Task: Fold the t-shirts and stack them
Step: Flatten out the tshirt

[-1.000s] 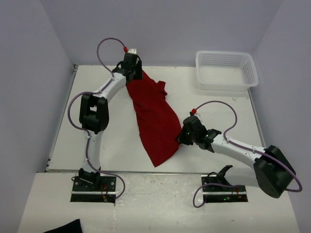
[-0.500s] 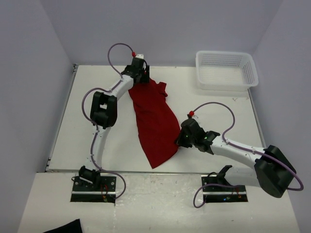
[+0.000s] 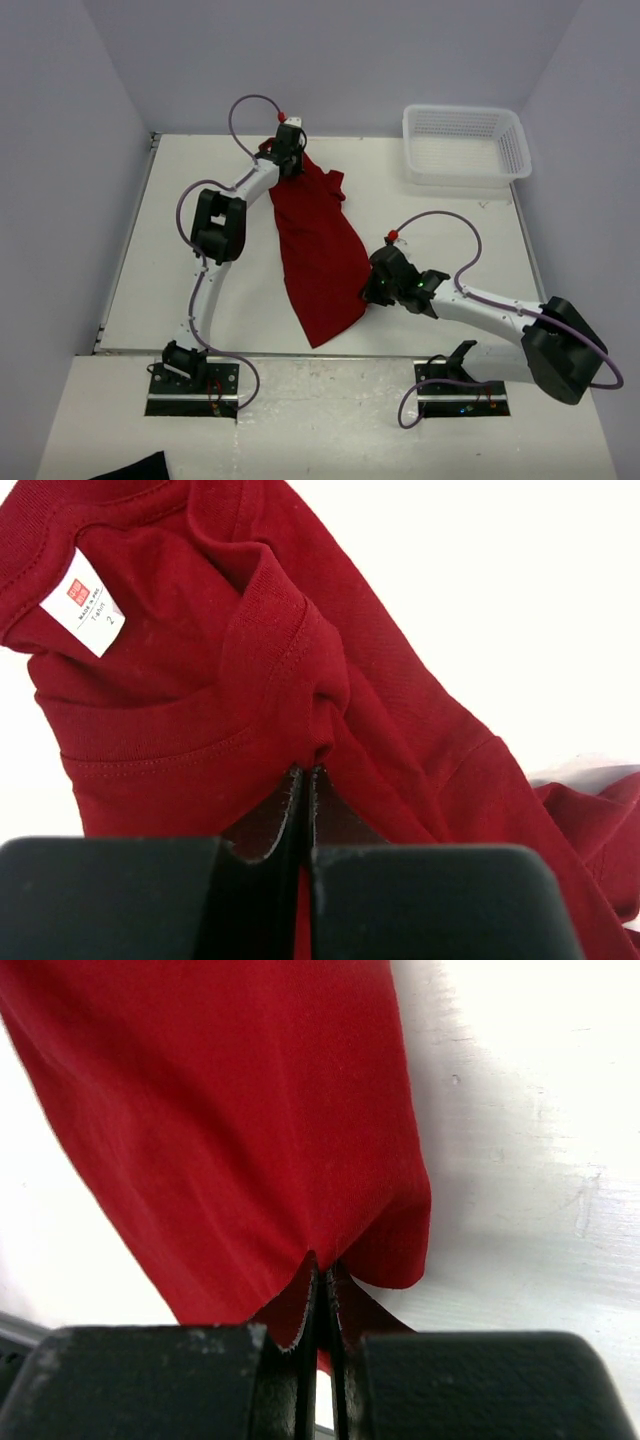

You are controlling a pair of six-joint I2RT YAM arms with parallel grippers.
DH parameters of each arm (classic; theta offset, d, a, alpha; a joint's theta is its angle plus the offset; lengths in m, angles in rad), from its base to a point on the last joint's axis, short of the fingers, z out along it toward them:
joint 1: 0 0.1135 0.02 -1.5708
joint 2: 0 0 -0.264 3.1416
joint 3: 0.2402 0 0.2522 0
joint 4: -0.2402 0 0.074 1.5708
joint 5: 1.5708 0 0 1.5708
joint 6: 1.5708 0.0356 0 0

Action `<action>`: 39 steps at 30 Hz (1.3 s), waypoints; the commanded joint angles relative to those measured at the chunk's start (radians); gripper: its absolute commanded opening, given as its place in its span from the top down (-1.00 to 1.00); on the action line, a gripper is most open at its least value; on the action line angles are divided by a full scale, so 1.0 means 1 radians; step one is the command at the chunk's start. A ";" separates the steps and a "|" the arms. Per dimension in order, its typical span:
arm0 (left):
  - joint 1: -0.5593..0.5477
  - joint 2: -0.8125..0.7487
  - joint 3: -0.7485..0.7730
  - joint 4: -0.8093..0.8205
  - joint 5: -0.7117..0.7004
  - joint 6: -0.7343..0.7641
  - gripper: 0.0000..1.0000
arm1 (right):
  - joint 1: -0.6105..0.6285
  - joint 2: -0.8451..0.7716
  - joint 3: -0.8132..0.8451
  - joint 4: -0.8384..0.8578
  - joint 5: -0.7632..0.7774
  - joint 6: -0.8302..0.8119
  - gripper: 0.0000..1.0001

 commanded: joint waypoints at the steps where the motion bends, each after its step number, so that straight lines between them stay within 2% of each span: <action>1: -0.001 -0.076 0.018 0.047 -0.018 0.033 1.00 | 0.009 0.022 0.051 -0.038 0.070 0.023 1.00; 6: -0.001 -0.270 -0.005 -0.005 -0.110 0.045 1.00 | 0.011 0.052 0.130 -0.136 0.199 0.020 1.00; 9: 0.004 -0.419 -0.053 -0.043 -0.138 0.048 1.00 | 0.011 0.023 0.204 -0.251 0.276 -0.005 1.00; 13: 0.006 -0.632 -0.169 -0.094 -0.181 0.053 1.00 | 0.009 -0.004 0.380 -0.465 0.424 -0.057 1.00; 16: 0.006 -0.831 -0.229 -0.134 -0.204 0.056 1.00 | -0.006 -0.053 0.481 -0.576 0.542 -0.097 1.00; 20: 0.006 -0.970 -0.251 -0.232 -0.239 0.050 1.00 | -0.045 -0.147 0.577 -0.619 0.613 -0.227 1.00; 26: 0.006 -1.193 -0.323 -0.277 -0.247 0.036 1.00 | -0.052 -0.222 0.771 -0.654 0.655 -0.443 1.00; 30: 0.004 -1.326 -0.312 -0.334 -0.177 0.027 1.00 | -0.051 -0.237 0.919 -0.719 0.673 -0.546 1.00; 32: 0.004 -1.405 -0.306 -0.338 -0.135 0.022 1.00 | -0.049 -0.268 0.983 -0.734 0.617 -0.588 1.00; 36: 0.004 -1.453 -0.272 -0.390 -0.098 0.017 1.00 | -0.049 -0.267 1.069 -0.829 0.532 -0.582 1.00; 39: 0.003 -1.438 -0.326 -0.395 -0.097 0.014 1.00 | -0.049 -0.242 1.041 -0.834 0.506 -0.546 1.00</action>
